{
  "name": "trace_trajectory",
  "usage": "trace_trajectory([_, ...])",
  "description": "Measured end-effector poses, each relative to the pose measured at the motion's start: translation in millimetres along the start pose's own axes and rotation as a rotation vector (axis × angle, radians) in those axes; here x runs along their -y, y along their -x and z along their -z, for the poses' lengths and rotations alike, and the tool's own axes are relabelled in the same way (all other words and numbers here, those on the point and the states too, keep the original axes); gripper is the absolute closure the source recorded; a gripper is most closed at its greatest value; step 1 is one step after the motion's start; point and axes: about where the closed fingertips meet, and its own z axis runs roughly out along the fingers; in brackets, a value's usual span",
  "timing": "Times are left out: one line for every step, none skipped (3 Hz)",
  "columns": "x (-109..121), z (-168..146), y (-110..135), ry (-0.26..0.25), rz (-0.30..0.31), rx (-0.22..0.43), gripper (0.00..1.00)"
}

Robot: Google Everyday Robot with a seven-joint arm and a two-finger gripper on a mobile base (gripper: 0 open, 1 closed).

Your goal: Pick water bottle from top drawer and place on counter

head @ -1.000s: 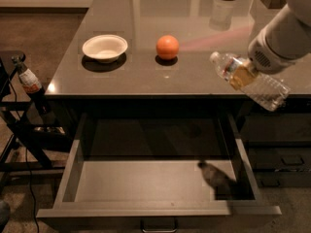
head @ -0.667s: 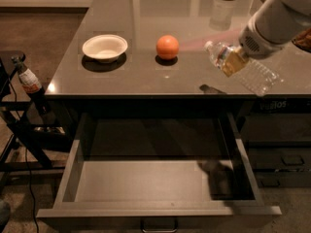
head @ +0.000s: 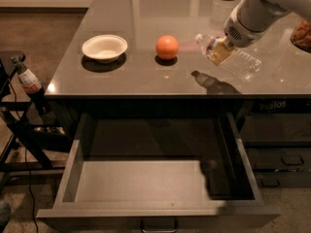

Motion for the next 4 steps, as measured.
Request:
trace_trajectory([3.7,-31.0,12.8,0.021,0.005,-0.003,1.0])
trace_trajectory([6.1,-56.8,26.0,0.043,0.005,-0.001,1.0])
trace_trajectory([0.9,-74.0,35.4,0.066,0.003,-0.002,1.0])
trace_trajectory([0.9,-74.2,35.4,0.066,0.003,-0.002,0.81])
